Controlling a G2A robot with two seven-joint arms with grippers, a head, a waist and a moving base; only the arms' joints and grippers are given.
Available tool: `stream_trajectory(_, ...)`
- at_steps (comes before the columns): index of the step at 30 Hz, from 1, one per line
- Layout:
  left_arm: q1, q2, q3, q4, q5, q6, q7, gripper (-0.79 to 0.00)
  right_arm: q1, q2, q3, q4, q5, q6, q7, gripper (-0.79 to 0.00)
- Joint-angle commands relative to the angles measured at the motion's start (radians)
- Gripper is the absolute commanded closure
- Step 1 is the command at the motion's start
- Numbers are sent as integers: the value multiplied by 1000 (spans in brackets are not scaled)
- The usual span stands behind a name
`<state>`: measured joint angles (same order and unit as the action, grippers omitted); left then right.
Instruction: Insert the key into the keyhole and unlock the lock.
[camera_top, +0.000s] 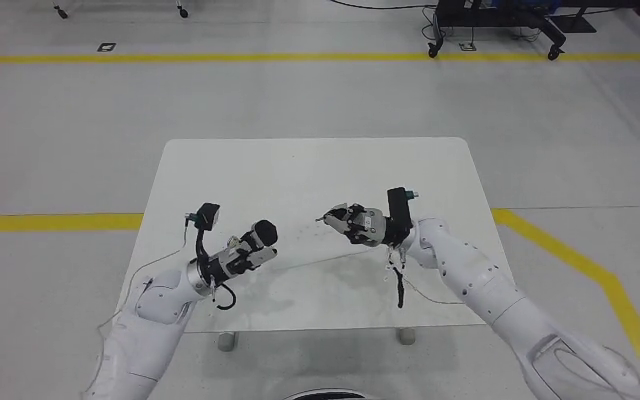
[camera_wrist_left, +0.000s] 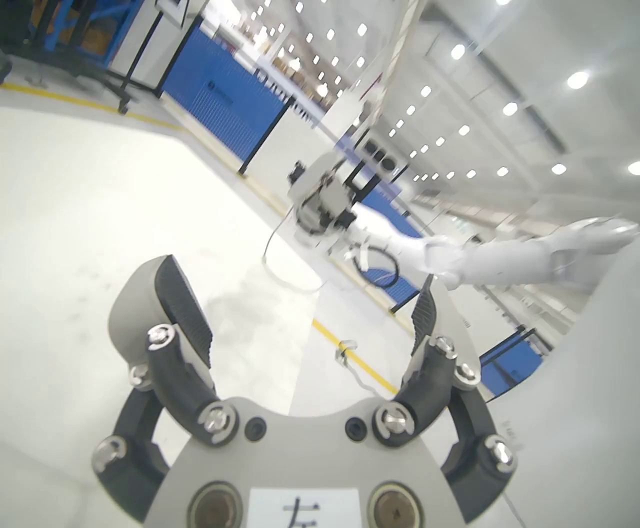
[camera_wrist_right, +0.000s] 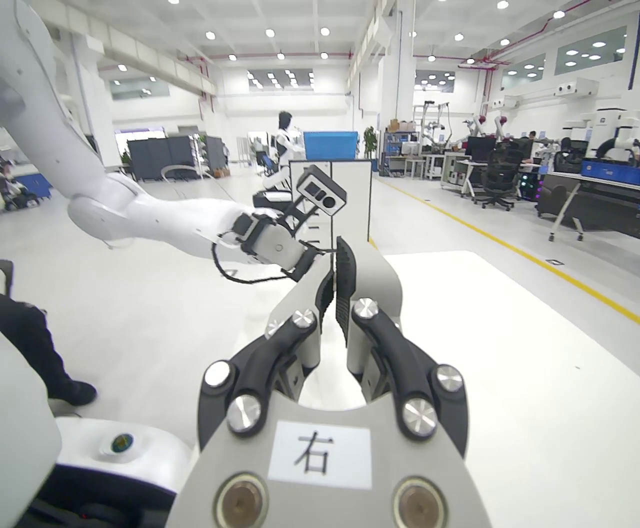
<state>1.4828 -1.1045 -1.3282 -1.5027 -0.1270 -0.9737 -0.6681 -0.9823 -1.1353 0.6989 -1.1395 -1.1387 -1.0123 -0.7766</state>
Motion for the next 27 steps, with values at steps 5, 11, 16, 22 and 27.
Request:
stream_trajectory(5, 26, 0, 3, -32, 50, -39, 47, -785, 87, -7, -179, 19, 325, 0, 141, 0)
stream_trajectory(11, 43, -2, -6, -58, 152, -39, 109, -406, 157, -3, -290, 5, 541, 0, 273, 0)
stream_trajectory(16, 55, -5, -6, -70, 220, -39, 173, -382, 194, -1, -362, -1, 658, 0, 352, 0)
stream_trajectory(22, 64, -5, -3, -75, 262, -39, 226, -336, 228, -3, -415, 2, 759, 0, 409, 0)
stream_trajectory(27, 65, -4, -3, -68, 277, -39, 260, -283, 243, -2, -444, -8, 812, 0, 437, 0)
